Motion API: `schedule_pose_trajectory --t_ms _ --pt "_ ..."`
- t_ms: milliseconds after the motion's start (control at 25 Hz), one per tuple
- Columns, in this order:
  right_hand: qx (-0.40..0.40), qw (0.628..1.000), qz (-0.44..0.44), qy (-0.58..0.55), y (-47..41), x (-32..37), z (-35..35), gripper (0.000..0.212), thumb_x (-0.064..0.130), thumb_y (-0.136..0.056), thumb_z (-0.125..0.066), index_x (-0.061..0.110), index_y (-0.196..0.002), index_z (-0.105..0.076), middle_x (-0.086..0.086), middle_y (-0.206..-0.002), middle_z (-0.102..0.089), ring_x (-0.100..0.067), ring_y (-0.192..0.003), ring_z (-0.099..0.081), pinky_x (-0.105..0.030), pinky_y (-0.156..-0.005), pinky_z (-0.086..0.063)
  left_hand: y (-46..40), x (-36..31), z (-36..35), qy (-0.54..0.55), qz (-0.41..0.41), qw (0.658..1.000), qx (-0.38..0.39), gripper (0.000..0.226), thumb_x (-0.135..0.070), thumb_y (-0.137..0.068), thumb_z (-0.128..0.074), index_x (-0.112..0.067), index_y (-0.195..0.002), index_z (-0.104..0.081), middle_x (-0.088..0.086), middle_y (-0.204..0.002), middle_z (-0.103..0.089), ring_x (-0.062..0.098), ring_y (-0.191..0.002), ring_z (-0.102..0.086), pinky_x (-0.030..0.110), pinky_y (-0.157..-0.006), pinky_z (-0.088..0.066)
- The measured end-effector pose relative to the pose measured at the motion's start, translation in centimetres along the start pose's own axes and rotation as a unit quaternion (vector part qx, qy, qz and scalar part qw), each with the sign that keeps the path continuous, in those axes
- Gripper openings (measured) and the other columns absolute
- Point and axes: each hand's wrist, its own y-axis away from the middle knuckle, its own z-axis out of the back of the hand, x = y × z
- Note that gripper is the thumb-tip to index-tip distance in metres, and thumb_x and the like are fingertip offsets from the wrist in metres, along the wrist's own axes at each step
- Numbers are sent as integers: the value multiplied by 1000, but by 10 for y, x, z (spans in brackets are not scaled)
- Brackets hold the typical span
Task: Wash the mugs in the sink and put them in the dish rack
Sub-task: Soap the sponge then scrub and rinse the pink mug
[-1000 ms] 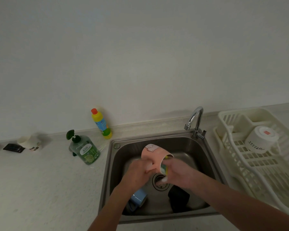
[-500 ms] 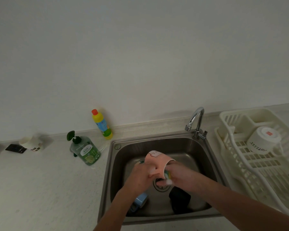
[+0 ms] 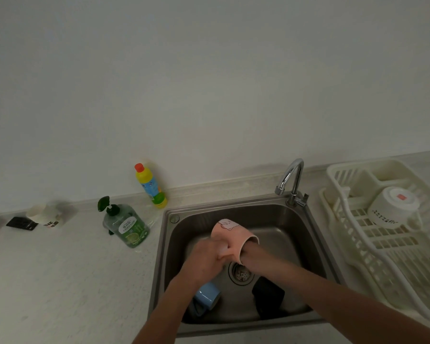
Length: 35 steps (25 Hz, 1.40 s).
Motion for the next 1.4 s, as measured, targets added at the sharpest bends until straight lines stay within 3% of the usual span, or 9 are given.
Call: schedule_pose_trajectory --t_ms 200,320,440,600,840,1040,1200,1280,1400 --pt "-30 997 25 71 29 -10 21 27 21 -101 -53 20 -127 -57 -5 -124 -60 -24 -112 -59 -38 -87 -52 2 23 5 14 18 1000 -15 18 -38 -92 -63 -21 -94 -64 -7 -95 -62 8 -86 -57 25 -80 -46" --pt "-7 972 64 226 13 -14 16 54 33 -95 -61 14 -143 -45 -13 -141 -51 -32 -131 -48 -40 -105 -40 -3 15 1 3 -4 1000 7 25 -43 -93 -60 -18 -93 -62 -5 -95 -64 9 -85 -56 26 -79 -48" --pt "3 998 39 -52 22 -7 7 83 38 -89 -70 11 -154 -26 -13 -158 -28 -25 -146 -26 -31 -116 -21 -8 3 -5 -11 -25 1000 9 21 -41 -96 -55 -21 -88 -58 -5 -91 -60 7 -79 -50 22 -75 -42" --pt "-48 998 12 -31 30 -12 20 43 3 -92 -63 6 -134 -53 -8 -125 -59 3 -102 -61 -18 -87 -52 -7 11 0 28 -18 999 -1 24 -36 -92 -63 -28 -76 -47 -13 -80 -50 5 -72 -45 18 -67 -34" --pt "-18 992 15 127 17 -29 -12 58 35 -95 -59 33 -149 -37 5 -146 -43 -21 -131 -44 -55 -114 -30 -5 15 -6 8 -16 1000 17 18 -36 -95 -59 -18 -95 -63 -4 -96 -64 10 -86 -58 26 -80 -48" --pt "-120 991 17 -51 14 -13 -1 43 27 -86 -71 28 -127 -57 -7 -122 -60 -19 -106 -59 -28 -90 -52 -8 8 -5 2 -32 999 -4 24 -39 -92 -59 -15 -88 -62 0 -91 -64 14 -82 -56 28 -74 -44" --pt "-139 987 77 32 39 -33 -17 32 42 -91 -65 44 -122 -59 1 -133 -57 -17 -124 -54 -40 -107 -45 -6 19 8 6 -28 1000 -11 15 -34 -93 -63 -19 -93 -64 -4 -95 -65 9 -84 -58 23 -77 -45" --pt "-78 993 48 70 37 -28 -10 23 26 -100 -53 36 -121 -59 2 -125 -60 -14 -115 -57 -24 -100 -45 -6 20 12 -34 -15 999 -2 16 -36 -94 -61 -20 -97 -62 -3 -98 -65 11 -88 -59 23 -78 -44" --pt "-19 992 42 118 39 -2 14 56 16 -100 -48 27 -153 -31 -2 -155 -37 -23 -140 -39 -48 -116 -28 -4 13 5 -44 -24 999 -2 20 -39 -98 -55 -20 -101 -61 -2 -101 -65 10 -90 -57 17 -76 -36"
